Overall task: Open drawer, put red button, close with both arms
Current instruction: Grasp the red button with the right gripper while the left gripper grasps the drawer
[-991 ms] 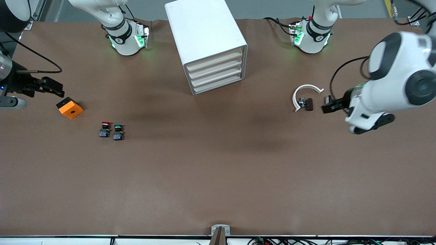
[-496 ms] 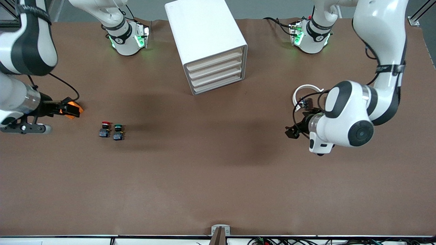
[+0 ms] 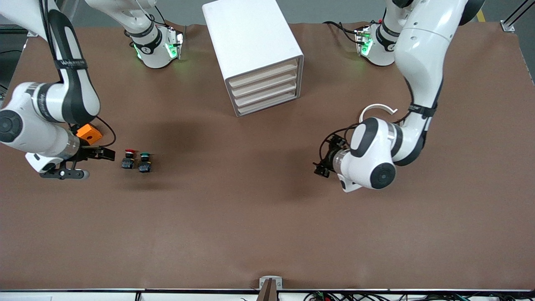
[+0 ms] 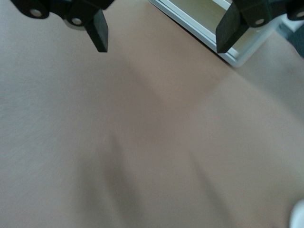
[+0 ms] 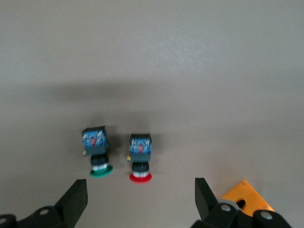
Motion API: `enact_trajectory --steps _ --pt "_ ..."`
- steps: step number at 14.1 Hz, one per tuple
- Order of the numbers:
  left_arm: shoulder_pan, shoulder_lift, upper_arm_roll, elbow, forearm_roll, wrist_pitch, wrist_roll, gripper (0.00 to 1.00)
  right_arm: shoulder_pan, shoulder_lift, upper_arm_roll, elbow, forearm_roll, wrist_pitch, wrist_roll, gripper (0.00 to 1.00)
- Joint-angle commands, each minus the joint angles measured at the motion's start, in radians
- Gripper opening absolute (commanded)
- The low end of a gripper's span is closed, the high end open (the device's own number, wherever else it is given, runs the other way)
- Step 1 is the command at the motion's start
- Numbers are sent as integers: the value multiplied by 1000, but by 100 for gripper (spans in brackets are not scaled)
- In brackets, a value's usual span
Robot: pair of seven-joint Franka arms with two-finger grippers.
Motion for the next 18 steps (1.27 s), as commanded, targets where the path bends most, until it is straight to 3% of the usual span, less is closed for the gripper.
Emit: enact_trajectory --steps 1,8,10,17,18 --pt "-27 69 5 44 -71 31 -118 100 -13 45 13 -82 -5 149 -13 100" --pt "-85 80 1 28 -293 25 -578 100 -17 159 13 -90 -5 203 -13 100" --pt "-145 80 -1 19 -303 1 -705 100 -30 183 13 -90 -4 237 -11 100" --pt "-184 107 -5 -7 -437 -218 -755 100 -33 220 14 -87 -1 254 -8 99" --pt "-196 124 -5 -7 -462 -244 -753 100 -31 223 14 -87 -1 253 -8 92"
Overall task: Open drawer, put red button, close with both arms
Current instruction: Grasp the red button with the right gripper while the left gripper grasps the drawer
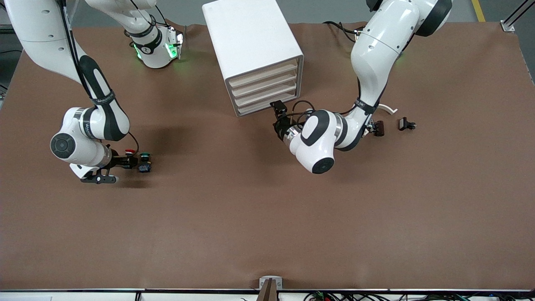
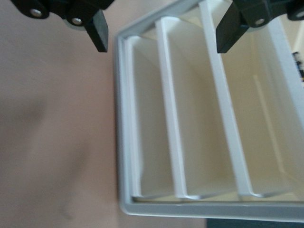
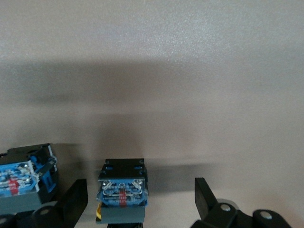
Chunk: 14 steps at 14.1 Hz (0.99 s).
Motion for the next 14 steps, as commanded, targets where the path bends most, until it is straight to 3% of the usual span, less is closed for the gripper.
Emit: enact_trajectory --steps 1,4,6,8,10,12,14 --pt "-32 39 0 3 -65 -66 -7 100 -16 7 13 0 -1 9 -8 82" --pt "-46 63 -3 -1 -105 -92 -27 100 -16 14 15 3 -1 11 -9 51" --pt "-46 75 -3 1 -137 -128 -50 90 -14 14 15 8 -1 9 -13 31" --pt "-43 74 -3 6 -143 -157 -75 86 -11 14 15 11 -1 8 -13 27" --pt "-41 71 -3 7 -143 -163 -95 75 -10 14 15 12 -1 8 -13 22" --pt "-44 71 -5 7 -145 -165 -110 69 -10 14 15 15 -1 6 -11 21" --pt "-47 72 -12 7 -145 -184 -116 57 -7 5 17 20 -1 -6 -9 21"
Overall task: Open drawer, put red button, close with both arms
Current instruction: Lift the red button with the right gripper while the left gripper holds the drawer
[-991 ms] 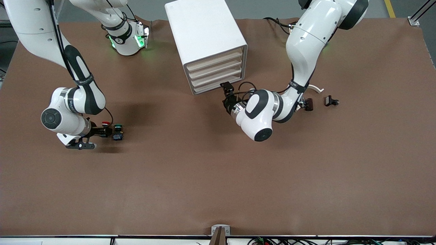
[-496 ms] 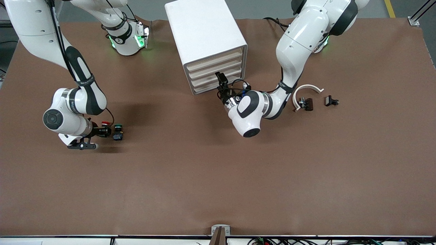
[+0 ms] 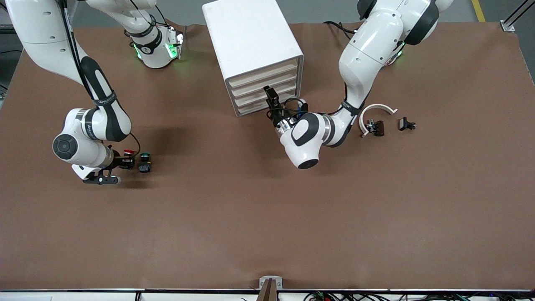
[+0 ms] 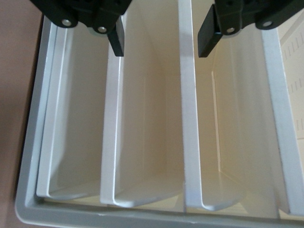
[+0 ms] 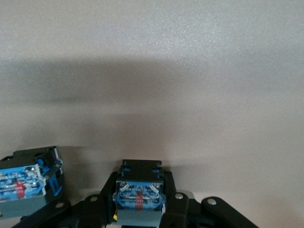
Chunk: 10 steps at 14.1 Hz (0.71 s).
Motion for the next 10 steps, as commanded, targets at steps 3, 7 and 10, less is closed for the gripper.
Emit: enact_trajectory --steps 3,7,10 --pt "-7 -3 -21 5 -18 -67 -36 56 -4 -37 10 41 -1 -109 -8 21" --pt "-12 -3 -24 5 -16 -72 -41 38 9 -106 28 107 7 -316 17 21" --pt "-13 -3 -22 5 -16 -73 -49 6 47 -140 31 160 8 -451 93 21"
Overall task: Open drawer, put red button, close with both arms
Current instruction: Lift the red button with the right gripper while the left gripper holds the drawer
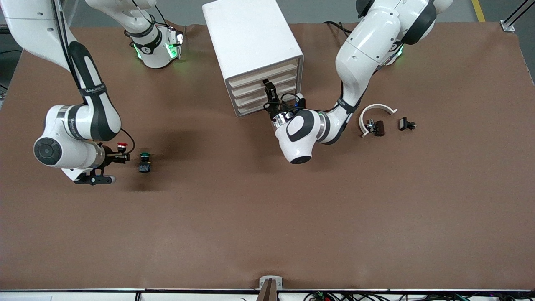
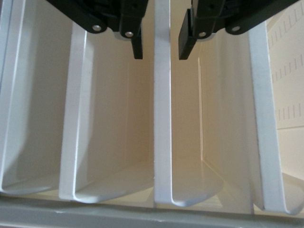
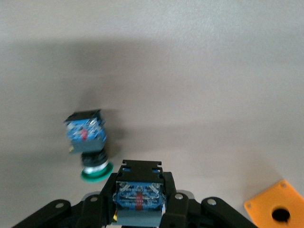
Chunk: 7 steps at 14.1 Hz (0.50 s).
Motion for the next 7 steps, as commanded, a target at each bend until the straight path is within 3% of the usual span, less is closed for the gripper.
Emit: enact_trajectory --steps 1,7 --pt "4 -11 1 5 -13 -18 -39 0 35 -42 3 36 7 -103 78 22" --pt "29 -8 14 9 3 -23 -50 0 148 -85 4 139 51 -335 288 22"
